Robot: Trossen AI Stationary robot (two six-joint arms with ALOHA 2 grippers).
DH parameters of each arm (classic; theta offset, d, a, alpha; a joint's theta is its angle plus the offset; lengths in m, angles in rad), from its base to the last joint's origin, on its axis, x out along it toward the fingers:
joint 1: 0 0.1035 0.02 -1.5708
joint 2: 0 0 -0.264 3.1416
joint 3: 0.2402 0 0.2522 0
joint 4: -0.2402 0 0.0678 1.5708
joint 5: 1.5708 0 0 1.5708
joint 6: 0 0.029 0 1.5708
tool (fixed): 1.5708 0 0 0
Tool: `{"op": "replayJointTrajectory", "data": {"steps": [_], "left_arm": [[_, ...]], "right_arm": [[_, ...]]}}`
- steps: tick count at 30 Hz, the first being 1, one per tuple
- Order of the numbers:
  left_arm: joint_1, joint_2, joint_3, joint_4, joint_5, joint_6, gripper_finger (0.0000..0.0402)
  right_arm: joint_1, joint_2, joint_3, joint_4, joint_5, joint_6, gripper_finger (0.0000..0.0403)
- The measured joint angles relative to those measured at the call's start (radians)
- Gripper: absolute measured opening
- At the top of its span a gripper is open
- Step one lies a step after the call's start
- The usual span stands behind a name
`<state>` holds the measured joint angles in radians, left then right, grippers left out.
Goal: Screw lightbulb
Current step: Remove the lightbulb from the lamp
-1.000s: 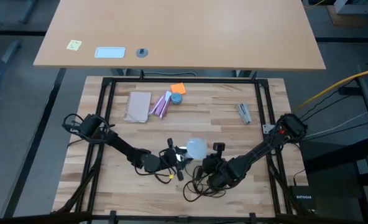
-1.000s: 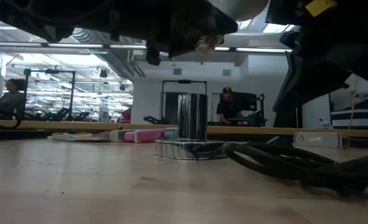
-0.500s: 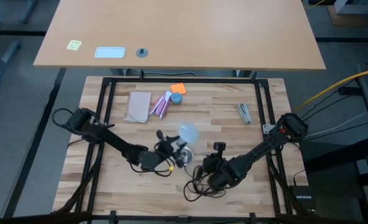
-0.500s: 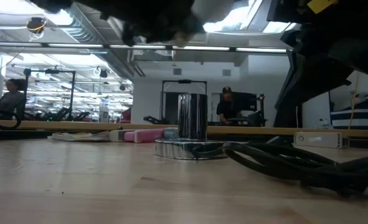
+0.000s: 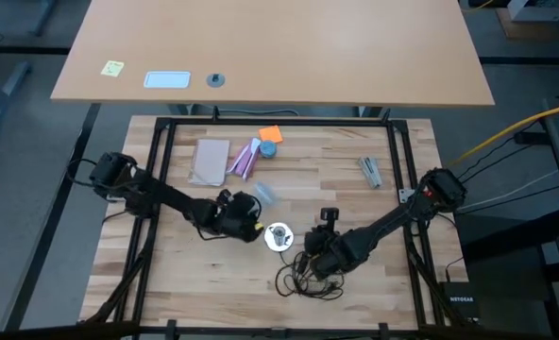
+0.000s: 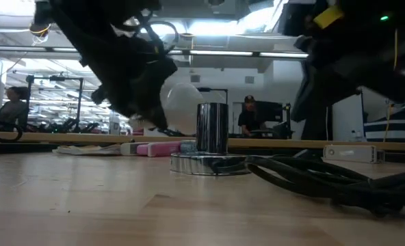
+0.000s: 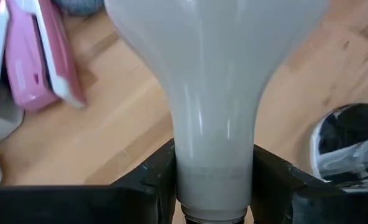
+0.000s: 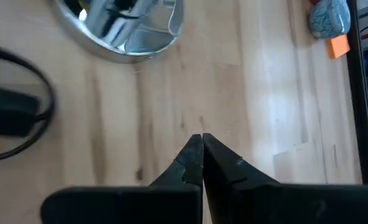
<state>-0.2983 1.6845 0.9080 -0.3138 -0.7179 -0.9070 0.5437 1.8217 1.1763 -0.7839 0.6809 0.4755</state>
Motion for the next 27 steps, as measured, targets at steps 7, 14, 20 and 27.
{"op": "replayJointTrajectory", "data": {"steps": [7,14,20,27], "left_arm": [[0.091,0.001,0.000,0.008,0.082,0.085,0.0139],[0.163,0.037,0.000,0.010,0.250,0.175,0.0142],[0.169,0.066,0.000,0.006,0.267,0.212,0.0167],[0.169,0.070,0.000,0.010,0.266,0.235,0.0198]], "right_arm": [[-0.105,0.000,0.000,0.030,-0.001,-0.139,0.0003],[-0.216,0.000,0.000,0.082,-0.025,-0.238,0.0003],[-0.284,0.000,0.000,0.099,-0.058,-0.308,0.0003],[-0.322,0.000,0.000,0.115,-0.121,-0.302,0.0011]]}}
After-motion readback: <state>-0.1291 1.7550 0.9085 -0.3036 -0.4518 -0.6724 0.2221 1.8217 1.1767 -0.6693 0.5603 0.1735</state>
